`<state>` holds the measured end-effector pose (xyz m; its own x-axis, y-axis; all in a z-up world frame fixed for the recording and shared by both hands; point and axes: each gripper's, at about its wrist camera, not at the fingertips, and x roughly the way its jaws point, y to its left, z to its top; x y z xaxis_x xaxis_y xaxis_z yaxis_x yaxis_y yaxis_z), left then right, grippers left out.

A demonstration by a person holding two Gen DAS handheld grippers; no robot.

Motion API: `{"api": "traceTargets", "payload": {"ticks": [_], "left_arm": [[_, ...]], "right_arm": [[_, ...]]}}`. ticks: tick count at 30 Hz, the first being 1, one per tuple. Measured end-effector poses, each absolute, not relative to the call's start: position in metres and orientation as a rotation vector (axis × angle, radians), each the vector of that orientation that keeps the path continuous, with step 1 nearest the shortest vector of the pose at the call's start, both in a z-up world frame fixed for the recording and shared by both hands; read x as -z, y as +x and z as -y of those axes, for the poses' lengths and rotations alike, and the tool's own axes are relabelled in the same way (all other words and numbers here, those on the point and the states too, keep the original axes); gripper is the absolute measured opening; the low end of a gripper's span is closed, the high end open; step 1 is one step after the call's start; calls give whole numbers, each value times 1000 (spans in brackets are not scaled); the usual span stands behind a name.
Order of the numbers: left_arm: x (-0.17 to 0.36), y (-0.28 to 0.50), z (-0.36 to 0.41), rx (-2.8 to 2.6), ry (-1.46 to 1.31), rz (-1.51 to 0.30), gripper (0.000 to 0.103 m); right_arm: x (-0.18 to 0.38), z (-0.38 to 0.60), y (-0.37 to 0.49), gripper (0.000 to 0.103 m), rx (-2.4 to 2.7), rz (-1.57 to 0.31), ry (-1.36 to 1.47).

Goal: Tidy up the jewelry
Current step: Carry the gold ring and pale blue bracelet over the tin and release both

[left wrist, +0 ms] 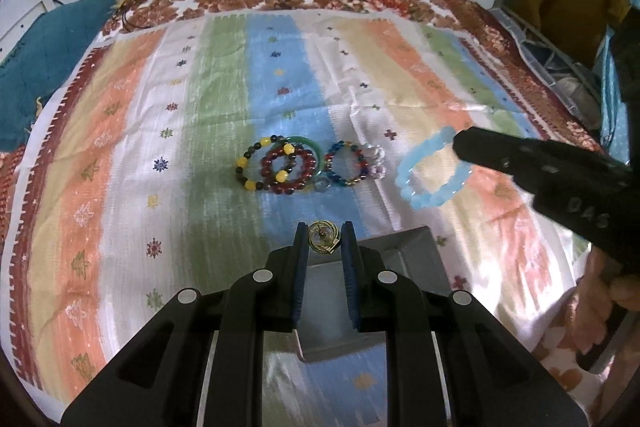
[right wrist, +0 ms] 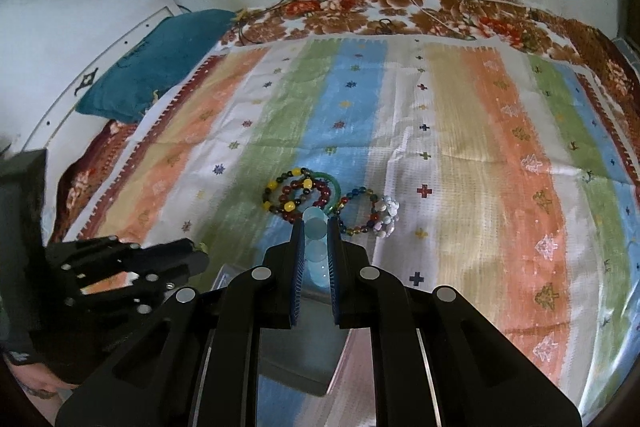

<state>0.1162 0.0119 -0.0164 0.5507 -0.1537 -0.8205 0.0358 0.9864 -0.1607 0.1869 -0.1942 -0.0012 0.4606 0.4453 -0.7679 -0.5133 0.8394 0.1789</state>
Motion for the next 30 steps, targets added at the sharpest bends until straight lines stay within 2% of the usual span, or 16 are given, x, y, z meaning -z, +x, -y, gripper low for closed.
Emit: {"api": "traceTargets", "payload": {"ticks": [12, 28, 29, 30], "left_arm": [[13, 94, -2, 139, -101, -960, 16], [18, 87, 8, 147, -49, -975, 16], [19, 87, 7, 146, -50, -979, 19], [20, 88, 6, 143, -52, -988, 29]], "right_arm": [[0, 199, 153, 12, -616, -898, -122], [17, 202, 139, 13, -655, -974, -91], [18, 203, 140, 13, -661, -981, -85], [18, 203, 141, 13, -663, -985, -81]]}}
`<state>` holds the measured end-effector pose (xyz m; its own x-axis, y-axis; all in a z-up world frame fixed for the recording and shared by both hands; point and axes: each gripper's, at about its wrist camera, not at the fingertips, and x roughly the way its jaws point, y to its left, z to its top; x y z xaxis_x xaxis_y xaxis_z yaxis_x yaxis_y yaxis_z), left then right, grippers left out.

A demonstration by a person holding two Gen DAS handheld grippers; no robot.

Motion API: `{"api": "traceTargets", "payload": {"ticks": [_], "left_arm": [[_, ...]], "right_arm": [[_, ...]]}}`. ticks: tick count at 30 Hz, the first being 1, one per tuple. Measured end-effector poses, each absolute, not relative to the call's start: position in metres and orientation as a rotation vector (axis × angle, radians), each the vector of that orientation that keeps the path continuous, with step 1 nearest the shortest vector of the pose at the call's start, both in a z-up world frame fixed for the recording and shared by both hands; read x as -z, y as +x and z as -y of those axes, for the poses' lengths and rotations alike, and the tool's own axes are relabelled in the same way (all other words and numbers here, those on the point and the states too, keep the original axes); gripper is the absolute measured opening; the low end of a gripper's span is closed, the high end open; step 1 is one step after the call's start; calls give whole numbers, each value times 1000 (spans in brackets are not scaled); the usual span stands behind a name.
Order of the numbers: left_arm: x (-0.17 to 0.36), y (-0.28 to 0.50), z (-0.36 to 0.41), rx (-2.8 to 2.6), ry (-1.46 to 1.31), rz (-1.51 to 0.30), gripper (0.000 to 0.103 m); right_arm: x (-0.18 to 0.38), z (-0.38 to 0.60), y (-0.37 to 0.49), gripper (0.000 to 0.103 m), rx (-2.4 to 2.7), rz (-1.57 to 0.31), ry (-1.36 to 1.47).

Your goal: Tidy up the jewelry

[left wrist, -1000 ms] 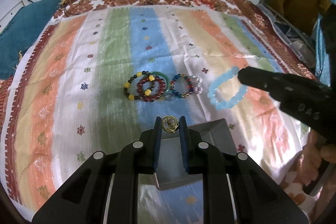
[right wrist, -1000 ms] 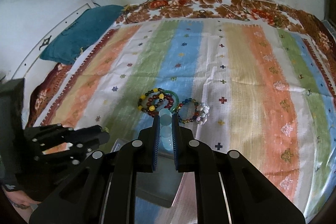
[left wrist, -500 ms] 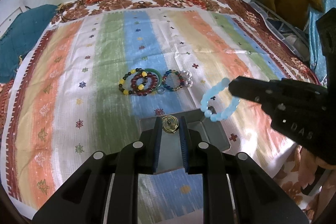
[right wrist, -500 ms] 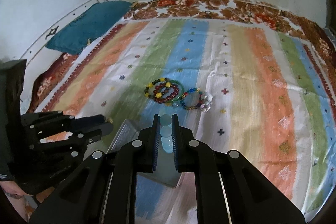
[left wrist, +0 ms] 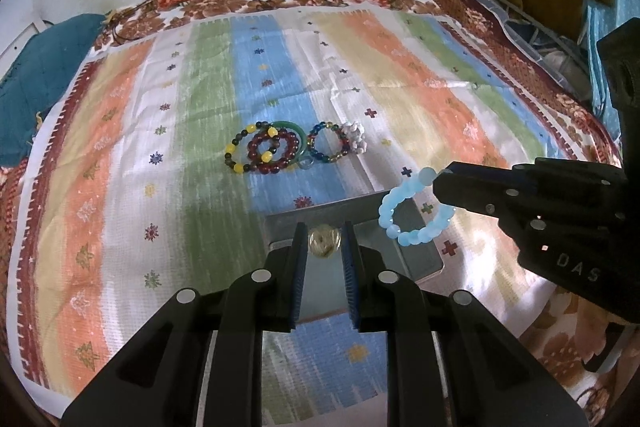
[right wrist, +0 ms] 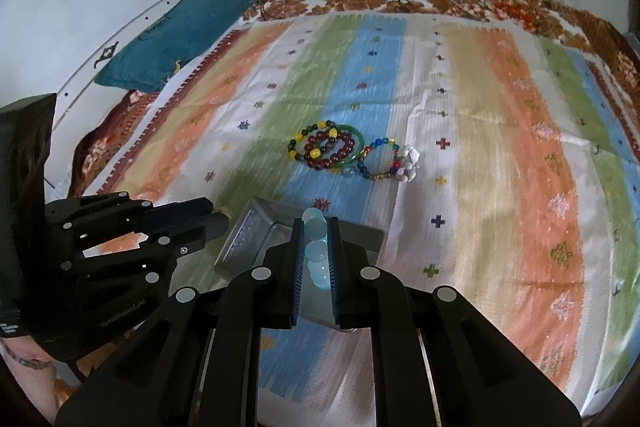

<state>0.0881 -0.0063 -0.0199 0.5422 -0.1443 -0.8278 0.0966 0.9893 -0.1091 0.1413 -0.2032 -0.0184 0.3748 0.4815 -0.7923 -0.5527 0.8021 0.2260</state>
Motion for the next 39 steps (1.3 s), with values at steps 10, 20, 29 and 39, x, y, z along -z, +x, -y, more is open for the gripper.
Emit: {"api": "traceTargets", "payload": {"ticks": [10, 20, 29, 39], "left_arm": [[25, 95, -13, 81, -99, -1006, 53], [38, 111, -46, -12, -193, -1031, 66], [43, 129, -59, -78, -201, -1029, 85], [51, 156, -61, -94, -197, -1038, 94]], "right_arm": [[20, 218, 155, 45, -598, -968, -67], [29, 224, 173, 67, -544, -986, -72], [32, 224, 188, 79, -511, -990, -71], [42, 219, 214, 90, -499, -1024, -27]]}}
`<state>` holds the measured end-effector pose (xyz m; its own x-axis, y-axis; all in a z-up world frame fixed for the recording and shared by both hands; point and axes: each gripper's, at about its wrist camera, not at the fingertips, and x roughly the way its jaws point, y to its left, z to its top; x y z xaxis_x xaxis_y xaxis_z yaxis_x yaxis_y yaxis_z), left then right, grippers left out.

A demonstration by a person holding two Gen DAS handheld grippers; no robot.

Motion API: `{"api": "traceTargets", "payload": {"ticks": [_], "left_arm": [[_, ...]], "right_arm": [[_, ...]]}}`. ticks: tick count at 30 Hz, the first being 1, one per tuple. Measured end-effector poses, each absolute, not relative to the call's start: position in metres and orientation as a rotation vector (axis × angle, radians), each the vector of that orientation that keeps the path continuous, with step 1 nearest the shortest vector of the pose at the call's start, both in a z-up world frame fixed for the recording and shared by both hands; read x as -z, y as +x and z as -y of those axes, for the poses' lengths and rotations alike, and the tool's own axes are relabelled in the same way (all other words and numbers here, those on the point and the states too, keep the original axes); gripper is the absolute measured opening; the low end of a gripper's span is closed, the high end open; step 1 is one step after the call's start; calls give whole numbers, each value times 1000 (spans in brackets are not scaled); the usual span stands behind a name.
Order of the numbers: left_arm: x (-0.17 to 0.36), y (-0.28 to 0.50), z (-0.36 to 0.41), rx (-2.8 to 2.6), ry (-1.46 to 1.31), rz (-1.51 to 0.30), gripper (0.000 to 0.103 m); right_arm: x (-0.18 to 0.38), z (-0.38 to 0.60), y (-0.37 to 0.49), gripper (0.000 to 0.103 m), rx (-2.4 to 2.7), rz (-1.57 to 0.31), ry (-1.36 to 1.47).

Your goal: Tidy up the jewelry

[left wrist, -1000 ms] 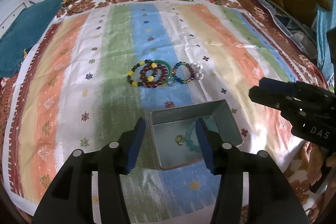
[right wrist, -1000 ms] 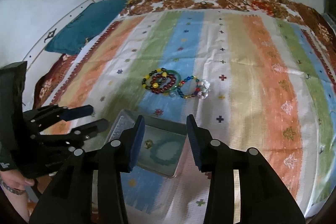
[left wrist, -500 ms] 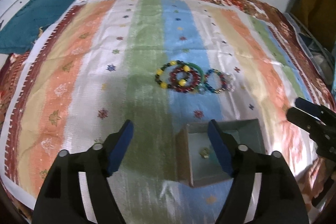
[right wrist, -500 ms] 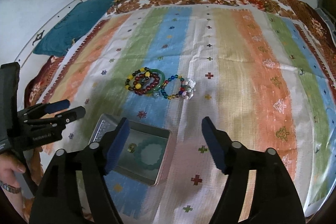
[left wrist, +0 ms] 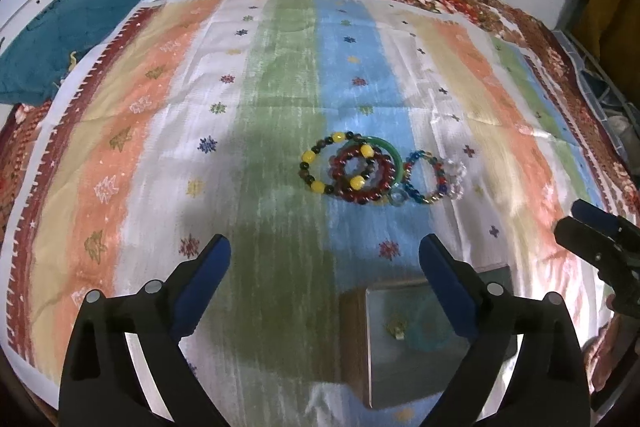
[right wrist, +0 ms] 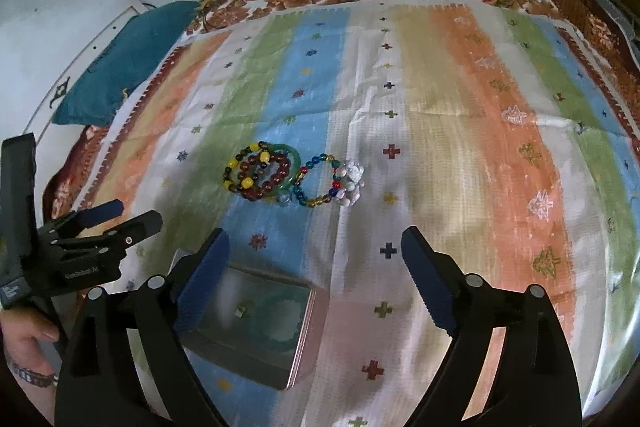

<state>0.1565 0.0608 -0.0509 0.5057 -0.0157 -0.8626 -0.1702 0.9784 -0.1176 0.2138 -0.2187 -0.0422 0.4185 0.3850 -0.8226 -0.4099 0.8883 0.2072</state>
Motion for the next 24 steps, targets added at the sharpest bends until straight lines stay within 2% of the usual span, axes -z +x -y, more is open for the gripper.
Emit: {"api": "traceTargets", "payload": {"ticks": [24], "left_arm": [[80, 197, -83, -209, -189, -1079, 94]], "right_arm": [[81, 212, 263, 91, -437, -1109, -22]]}}
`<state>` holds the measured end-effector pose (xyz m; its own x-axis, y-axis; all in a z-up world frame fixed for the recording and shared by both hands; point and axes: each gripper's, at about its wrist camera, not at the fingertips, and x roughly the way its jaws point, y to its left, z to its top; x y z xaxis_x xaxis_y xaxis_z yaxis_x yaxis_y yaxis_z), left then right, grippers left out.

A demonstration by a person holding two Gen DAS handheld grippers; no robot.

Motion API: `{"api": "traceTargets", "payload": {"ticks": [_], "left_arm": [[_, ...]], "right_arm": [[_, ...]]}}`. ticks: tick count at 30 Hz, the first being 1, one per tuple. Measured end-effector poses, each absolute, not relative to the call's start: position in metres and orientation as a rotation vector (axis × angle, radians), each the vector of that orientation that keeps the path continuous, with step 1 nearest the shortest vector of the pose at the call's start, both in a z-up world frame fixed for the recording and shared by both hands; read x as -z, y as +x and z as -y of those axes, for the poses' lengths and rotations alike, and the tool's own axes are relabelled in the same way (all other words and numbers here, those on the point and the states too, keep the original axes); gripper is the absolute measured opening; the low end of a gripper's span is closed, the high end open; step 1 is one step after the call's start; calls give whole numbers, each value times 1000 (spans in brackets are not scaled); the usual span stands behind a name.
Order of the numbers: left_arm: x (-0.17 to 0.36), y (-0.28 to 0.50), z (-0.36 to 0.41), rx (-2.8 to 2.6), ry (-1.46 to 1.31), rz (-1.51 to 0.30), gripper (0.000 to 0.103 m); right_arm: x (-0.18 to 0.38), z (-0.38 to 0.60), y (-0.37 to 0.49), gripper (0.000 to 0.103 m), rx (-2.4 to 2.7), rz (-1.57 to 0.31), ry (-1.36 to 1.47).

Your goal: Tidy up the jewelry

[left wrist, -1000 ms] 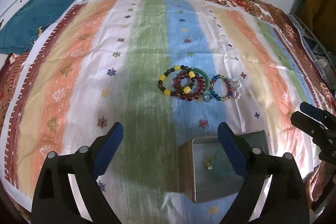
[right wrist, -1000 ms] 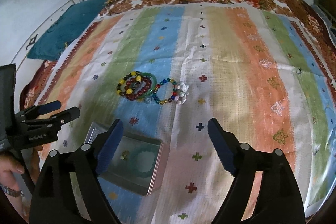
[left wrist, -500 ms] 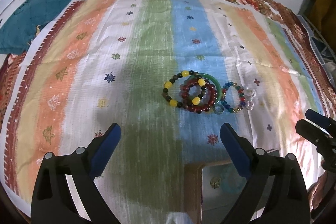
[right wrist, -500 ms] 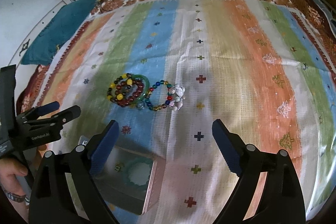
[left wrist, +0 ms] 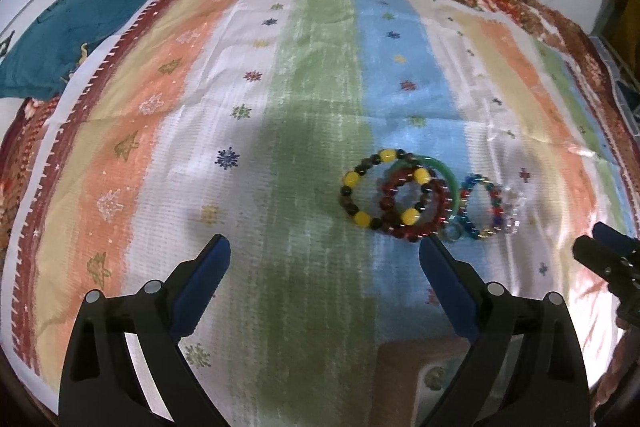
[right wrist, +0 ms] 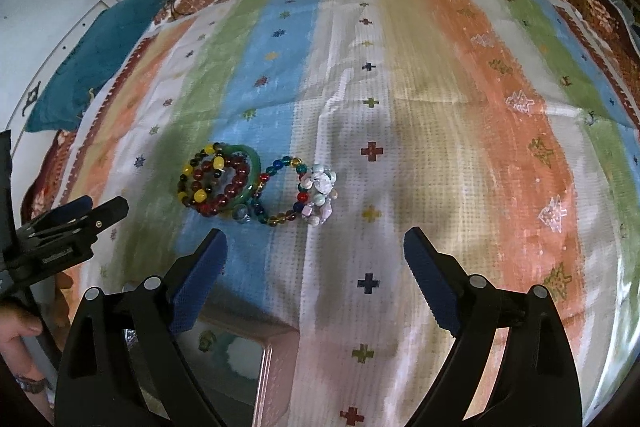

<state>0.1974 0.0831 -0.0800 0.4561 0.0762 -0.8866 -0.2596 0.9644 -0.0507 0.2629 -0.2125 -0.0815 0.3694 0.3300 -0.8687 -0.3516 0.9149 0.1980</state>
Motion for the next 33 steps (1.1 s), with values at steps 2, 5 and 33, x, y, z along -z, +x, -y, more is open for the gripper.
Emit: {"api": "traceTargets", "payload": {"ticks": [2, 5, 33], "left_arm": [[84, 200, -85, -218, -183, -1083, 94], [89, 205, -86, -213, -185, -1094, 94], [130, 241, -95, -215, -174, -1138, 94]], "right_arm": [[85, 212, 266, 91, -428, -1116, -28], [89, 212, 271, 91, -423, -1125, -27], [126, 199, 304, 91, -382, -1160, -115]]}}
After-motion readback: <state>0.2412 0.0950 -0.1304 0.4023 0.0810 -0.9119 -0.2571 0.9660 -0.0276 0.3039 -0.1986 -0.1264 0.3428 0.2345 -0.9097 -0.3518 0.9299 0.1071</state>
